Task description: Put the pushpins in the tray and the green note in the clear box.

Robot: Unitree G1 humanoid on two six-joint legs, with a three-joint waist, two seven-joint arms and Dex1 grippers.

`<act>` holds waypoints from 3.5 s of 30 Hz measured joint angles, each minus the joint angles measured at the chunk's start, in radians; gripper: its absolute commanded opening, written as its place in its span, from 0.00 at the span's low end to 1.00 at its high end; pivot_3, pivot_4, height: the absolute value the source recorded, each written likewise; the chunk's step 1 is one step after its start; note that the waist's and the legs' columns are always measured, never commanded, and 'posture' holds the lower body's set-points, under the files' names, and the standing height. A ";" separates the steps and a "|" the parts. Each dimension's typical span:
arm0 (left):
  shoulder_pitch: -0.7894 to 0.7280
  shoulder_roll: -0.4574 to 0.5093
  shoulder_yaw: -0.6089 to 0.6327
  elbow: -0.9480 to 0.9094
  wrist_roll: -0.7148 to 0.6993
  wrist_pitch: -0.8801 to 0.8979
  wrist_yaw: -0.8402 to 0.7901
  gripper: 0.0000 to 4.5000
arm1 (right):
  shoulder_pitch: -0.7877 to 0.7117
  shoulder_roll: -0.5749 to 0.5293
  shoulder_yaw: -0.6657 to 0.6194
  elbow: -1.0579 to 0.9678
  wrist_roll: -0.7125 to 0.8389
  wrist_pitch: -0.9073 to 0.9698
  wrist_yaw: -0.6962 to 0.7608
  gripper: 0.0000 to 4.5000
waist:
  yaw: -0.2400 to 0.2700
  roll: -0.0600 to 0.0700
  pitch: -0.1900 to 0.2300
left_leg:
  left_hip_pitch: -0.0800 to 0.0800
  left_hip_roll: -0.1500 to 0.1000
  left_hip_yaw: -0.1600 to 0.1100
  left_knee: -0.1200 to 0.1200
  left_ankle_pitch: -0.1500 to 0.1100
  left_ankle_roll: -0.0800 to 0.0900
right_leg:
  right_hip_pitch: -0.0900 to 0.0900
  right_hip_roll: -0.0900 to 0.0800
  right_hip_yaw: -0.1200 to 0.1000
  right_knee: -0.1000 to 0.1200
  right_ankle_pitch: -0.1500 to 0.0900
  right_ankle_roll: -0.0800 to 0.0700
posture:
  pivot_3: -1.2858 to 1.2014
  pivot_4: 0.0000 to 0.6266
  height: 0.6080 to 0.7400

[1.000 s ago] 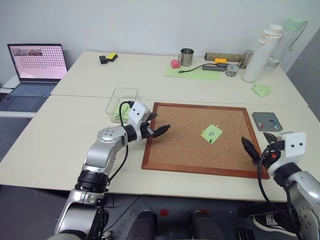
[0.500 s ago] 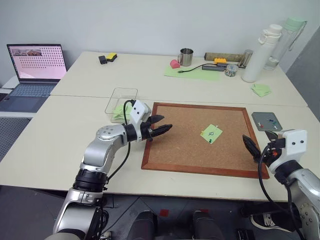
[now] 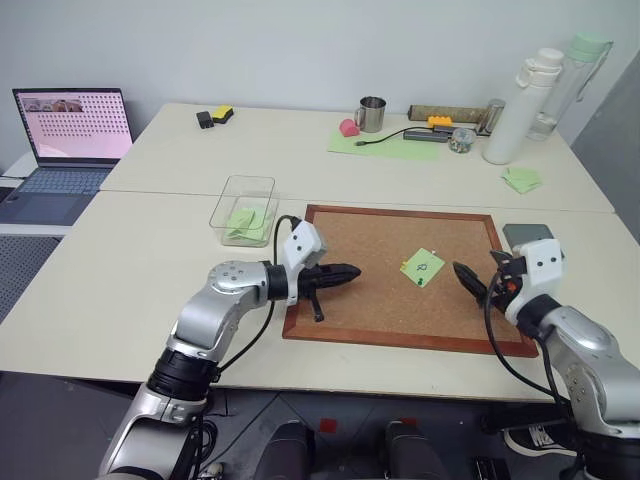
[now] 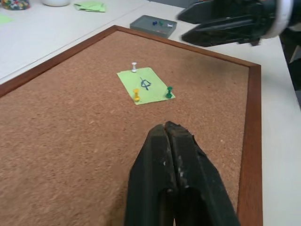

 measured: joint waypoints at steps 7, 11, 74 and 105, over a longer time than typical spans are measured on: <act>-0.004 -0.066 -0.050 0.102 0.058 -0.058 0.024 0.00 | -0.141 0.050 0.061 0.219 -0.053 -0.077 0.016 0.90 | 0.000 0.000 0.000 | 0.000 0.000 0.000 0.000 0.000 0.000 | 0.000 0.000 0.000 0.000 0.000 0.000 | 0.52 0.24 1.00; -0.001 -0.089 -0.111 0.210 0.131 -0.110 0.046 0.00 | -0.181 0.085 0.069 0.302 -0.057 -0.107 0.022 0.90 | 0.000 0.000 0.000 | 0.000 0.000 -0.001 0.000 0.000 0.000 | 0.000 0.000 -0.001 0.001 0.000 0.000 | 0.52 0.24 1.00; -0.023 -0.125 -0.115 0.250 0.183 -0.117 0.057 0.00 | -0.345 -0.041 -0.176 0.551 -0.056 -0.153 -0.152 0.01 | 0.002 0.005 -0.003 | 0.005 0.000 0.002 -0.001 0.001 0.001 | 0.005 -0.001 0.001 -0.001 0.001 0.000 | 0.52 0.24 1.00; 0.016 -0.106 -0.092 0.173 0.184 -0.054 0.083 0.00 | -0.524 -0.141 -0.183 1.052 -0.066 -0.355 -0.005 1.00 | -0.025 0.005 -0.003 | 0.006 0.000 0.003 -0.002 0.001 0.002 | 0.005 -0.001 0.002 -0.001 0.001 0.000 | 0.52 0.24 1.00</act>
